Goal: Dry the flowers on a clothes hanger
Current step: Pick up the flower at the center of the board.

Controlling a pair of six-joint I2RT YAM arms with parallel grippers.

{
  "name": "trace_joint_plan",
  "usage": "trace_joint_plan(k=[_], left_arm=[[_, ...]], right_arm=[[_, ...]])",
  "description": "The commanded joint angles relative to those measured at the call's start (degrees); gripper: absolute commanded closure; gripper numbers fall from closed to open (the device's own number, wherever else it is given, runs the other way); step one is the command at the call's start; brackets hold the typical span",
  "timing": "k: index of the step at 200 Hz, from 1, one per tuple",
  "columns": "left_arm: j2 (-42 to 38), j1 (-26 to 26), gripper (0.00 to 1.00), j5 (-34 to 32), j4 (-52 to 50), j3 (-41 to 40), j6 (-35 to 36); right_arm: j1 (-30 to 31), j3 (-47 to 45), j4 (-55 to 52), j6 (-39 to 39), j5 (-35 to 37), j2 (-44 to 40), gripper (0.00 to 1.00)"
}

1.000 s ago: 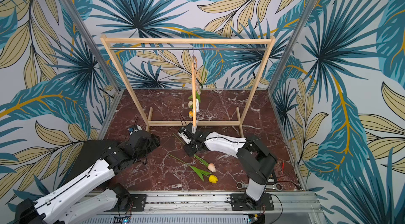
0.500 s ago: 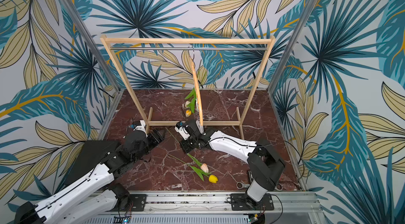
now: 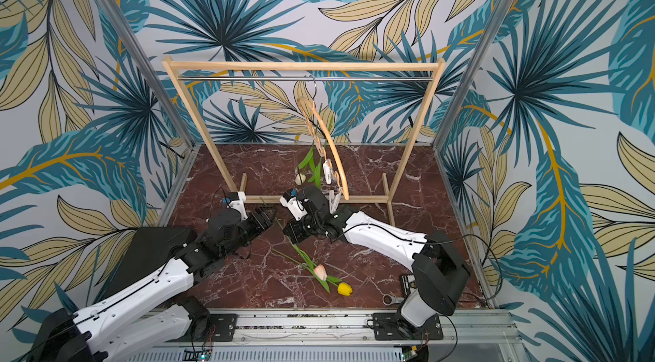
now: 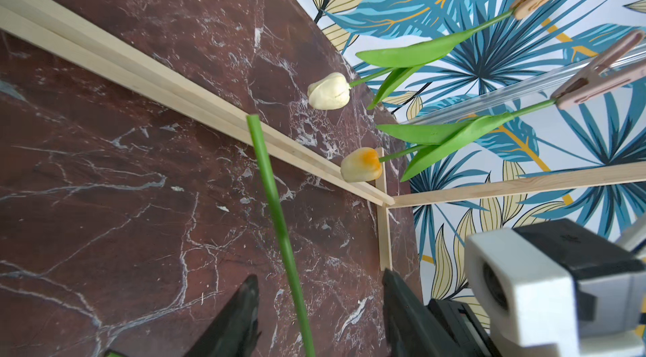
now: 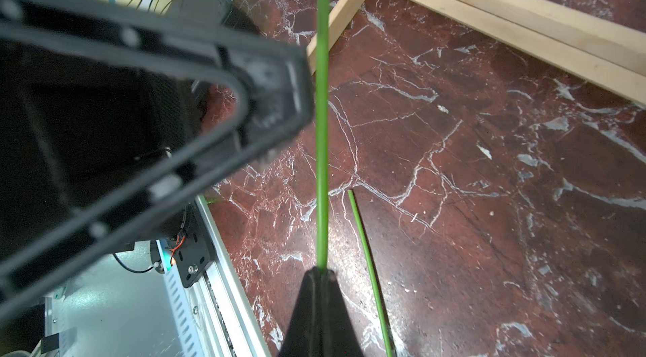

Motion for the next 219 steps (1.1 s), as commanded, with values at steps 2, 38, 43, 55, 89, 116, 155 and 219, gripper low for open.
trace_joint_plan(k=[2, 38, 43, 55, 89, 116, 155, 219], left_arm=[[0.55, -0.22, 0.47, 2.21, 1.96, -1.04, 0.08], [0.77, -0.22, 0.57, 2.87, 3.48, -2.61, -1.11], [0.89, -0.22, 0.59, 3.07, 3.86, -2.72, -1.03], [1.06, -0.22, 0.64, 3.29, 4.13, -2.89, -1.15], [1.17, -0.22, 0.79, 2.88, 4.21, -3.49, -2.02], [0.56, -0.22, 0.92, 2.24, 5.14, -4.63, -3.12], [0.04, -0.20, 1.00, 1.79, 4.87, -4.67, -3.13], [0.04, -0.09, 1.00, 1.79, 7.15, -4.81, -1.05]], right_arm=[[0.22, 0.14, 1.45, 2.39, -1.02, -1.58, 1.00], [0.29, 0.20, 3.84, 3.29, -1.43, -1.49, 1.00], [0.28, 0.22, 3.98, 3.43, -1.50, -1.40, 1.00], [0.32, 0.22, 4.42, 3.86, -1.86, -1.31, 1.00], [0.37, 0.14, 5.44, 5.14, -1.94, -1.05, 1.00], [0.36, 0.13, 5.76, 5.82, -2.20, -0.87, 1.00], [0.41, 0.05, 5.85, 6.15, -1.63, -1.04, 1.00], [0.46, -1.51, 6.88, 7.27, -0.57, -1.92, 1.00]])
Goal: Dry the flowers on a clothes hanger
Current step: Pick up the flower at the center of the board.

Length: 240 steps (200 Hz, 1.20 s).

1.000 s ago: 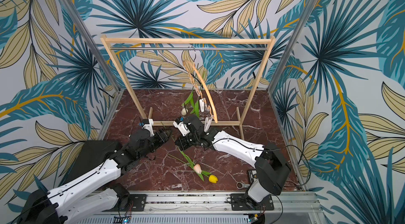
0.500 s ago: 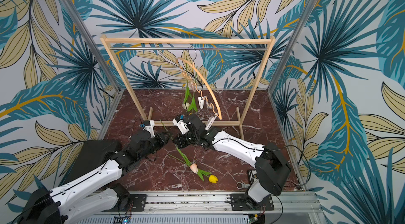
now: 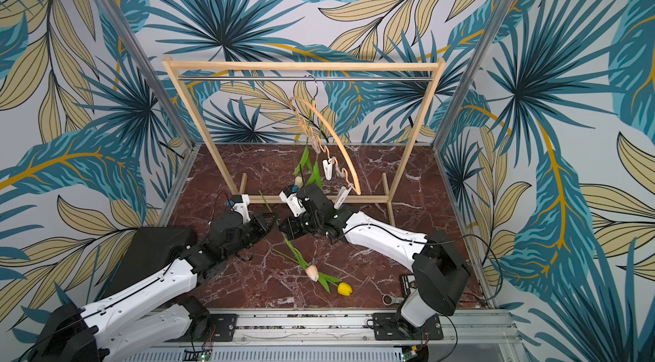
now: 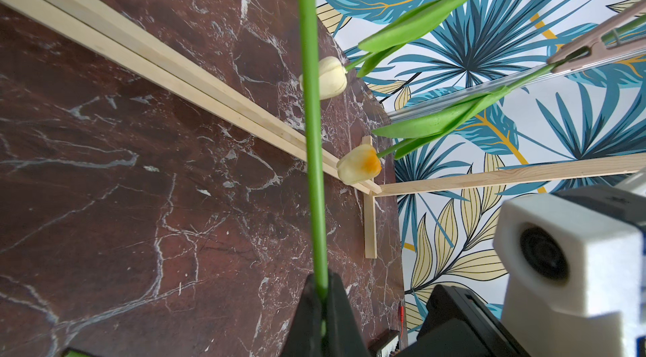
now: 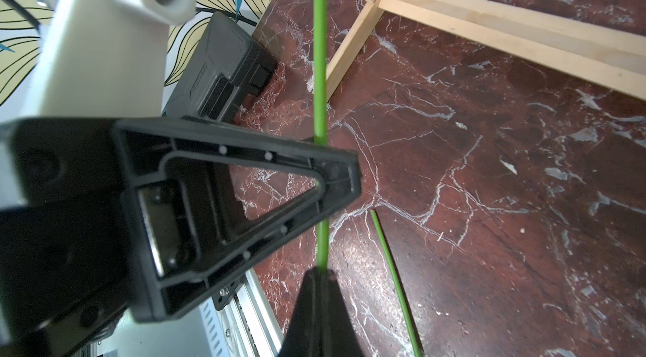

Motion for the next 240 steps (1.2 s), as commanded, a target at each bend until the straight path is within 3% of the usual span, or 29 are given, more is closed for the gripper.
trace_joint_plan(k=[1, 24, 56, 96, 140, 145, 203, 240], left_arm=[[-0.73, 0.00, 1.00, -0.58, 1.86, -2.09, 2.17], [-0.74, -0.02, 1.00, 0.31, 5.10, -2.95, 3.20], [-0.83, 0.06, 1.00, -0.02, 9.75, -4.89, 3.62], [-1.23, 1.65, 1.00, 2.88, 10.32, -4.82, 5.33], [1.11, 7.43, 1.00, 17.59, 15.58, -4.95, 5.33], [1.43, 7.79, 1.00, 19.35, 16.15, -4.93, 5.48], [6.63, 8.24, 1.00, 33.84, 19.37, -4.21, 6.56], [8.81, 8.24, 1.00, 36.70, 21.53, -4.36, 4.91]], right_arm=[[0.35, -1.33, 2.12, 0.97, 0.50, -1.88, 1.00], [0.35, -1.82, 1.96, 1.49, 1.01, -1.99, 1.00], [0.35, -3.39, 2.31, 2.20, 2.40, -3.74, 0.87], [0.35, -5.46, 2.45, 3.55, 2.60, -5.63, 0.63], [0.33, -12.20, 8.90, 9.24, -1.37, -9.19, 0.55], [0.30, -12.89, 9.81, 10.02, -2.21, -9.43, 0.50], [-0.76, -18.15, 19.43, 16.78, -4.12, -11.78, 0.49], [-1.30, -21.85, 24.11, 19.95, -3.83, -14.23, 0.53]])
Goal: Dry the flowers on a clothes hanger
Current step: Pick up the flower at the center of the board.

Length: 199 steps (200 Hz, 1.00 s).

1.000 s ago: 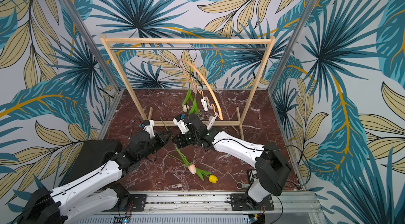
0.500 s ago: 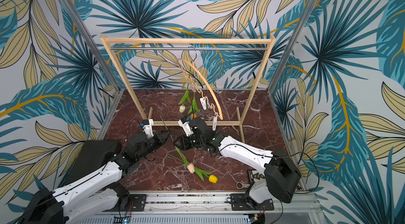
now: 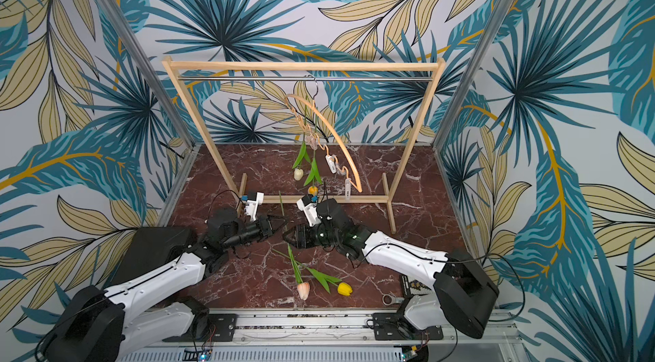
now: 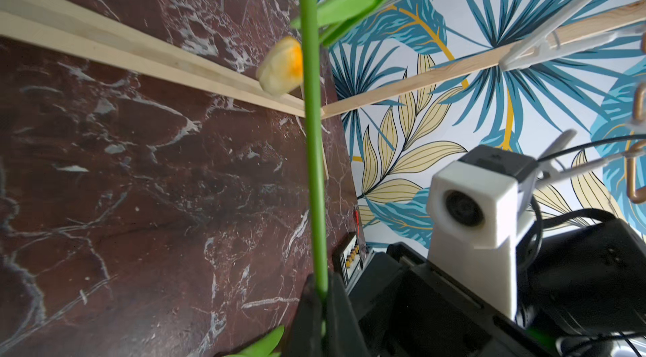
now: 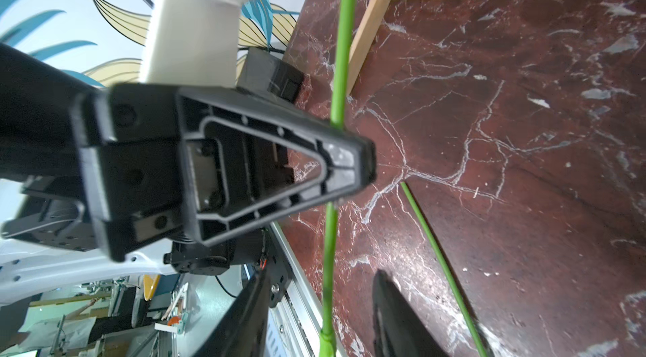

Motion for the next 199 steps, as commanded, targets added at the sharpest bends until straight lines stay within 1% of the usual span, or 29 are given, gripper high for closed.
trace_joint_plan(k=[1, 33, 47, 80, 87, 100, 121, 140, 164, 188, 199], left_arm=[[0.71, 0.32, 1.00, 4.45, 4.47, -0.81, -0.57], [0.86, 0.32, 1.00, 3.36, 8.59, -0.91, -2.82], [0.69, 0.28, 1.00, 2.79, 9.65, -0.82, -3.39], [0.81, 0.32, 1.00, 3.16, 11.06, -1.00, -4.48], [0.77, 0.32, 1.00, 3.32, 10.98, -1.15, -4.53], [0.61, 0.32, 1.00, 3.49, 11.06, -1.43, -4.66], [0.51, 0.32, 1.00, 3.74, 10.97, -1.62, -4.66], [0.51, 0.32, 1.00, 3.78, 10.97, -1.62, -4.57], [0.51, 0.32, 1.00, 3.33, 11.41, -1.79, -4.66], [0.51, 0.32, 1.00, 3.05, 11.54, -1.94, -4.66], [0.51, 0.32, 1.00, 2.87, 11.75, -2.12, -4.79]], right_arm=[[-0.26, -2.49, 5.62, 3.34, -0.51, -1.99, 0.53], [-0.16, -4.10, 8.44, 5.42, -1.46, -1.81, 0.65], [-0.18, -4.99, 9.35, 6.10, -1.15, -2.29, 0.68], [-0.24, -6.32, 9.95, 7.17, 0.46, -3.44, 0.71], [-1.98, -6.42, 9.90, 7.17, 0.83, -3.62, 0.73], [-2.33, -6.28, 9.99, 7.43, 0.80, -3.88, 0.77], [-2.64, -5.74, 9.88, 7.70, 0.49, -3.94, 0.79], [-2.69, -4.97, 9.37, 7.71, 0.09, -3.42, 0.83], [-2.64, -4.75, 9.62, 7.93, -0.64, -2.47, 0.84], [-2.64, -5.15, 10.89, 8.57, -1.72, -2.42, 0.78], [-2.64, -5.28, 11.38, 8.88, -2.24, -2.28, 0.77]])
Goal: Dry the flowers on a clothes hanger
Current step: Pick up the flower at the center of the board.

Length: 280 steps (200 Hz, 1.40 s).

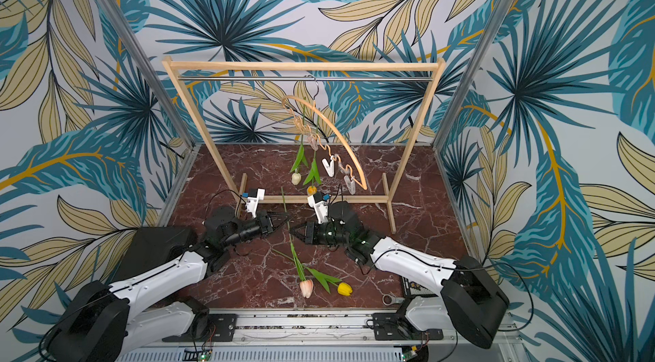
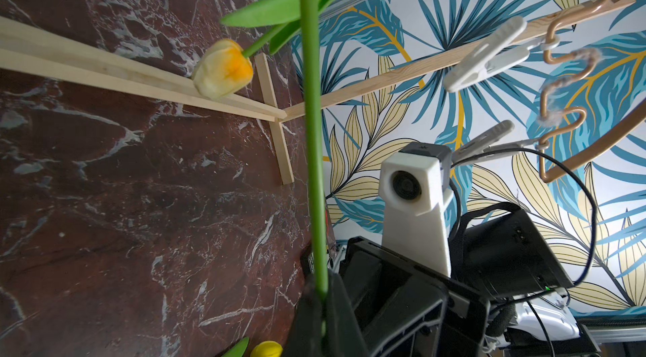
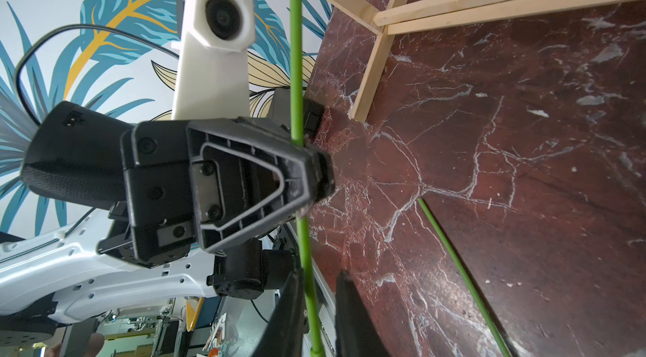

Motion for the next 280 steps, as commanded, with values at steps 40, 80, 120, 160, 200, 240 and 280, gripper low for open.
trace_joint_plan(k=[40, 80, 120, 160, 200, 240, 280], left_arm=[[-0.48, 0.26, 1.00, 0.14, 3.54, -2.80, -0.85], [-1.13, 0.32, 1.00, -0.50, 3.66, -3.35, -0.96], [-1.98, 0.25, 1.00, -0.80, 1.31, -2.81, 0.74], [-6.68, -1.75, 1.00, -4.69, -18.77, 3.96, 13.61], [-8.36, -4.07, 0.97, -11.42, -33.19, 9.78, 22.51], [-10.43, -4.07, 0.43, -19.00, -34.59, 9.80, 21.59], [-13.01, -3.98, 0.31, -25.03, -36.30, 11.34, 21.65]], right_arm=[[-0.19, -0.11, 5.41, 2.78, -4.11, 3.04, 0.81], [-0.19, 0.19, 5.34, 2.62, -3.95, 3.56, 0.90], [-0.19, 0.16, 4.02, 2.35, -3.79, 3.20, 0.95], [-0.19, 0.16, 0.79, 1.34, -2.96, 2.08, 0.97], [-0.12, 0.33, -2.01, 0.42, -2.50, 1.97, 0.99], [0.16, -0.01, -4.92, -0.63, -1.70, 1.27, 0.99], [0.25, -2.18, -8.03, -0.31, 1.23, -0.62, 0.99]])
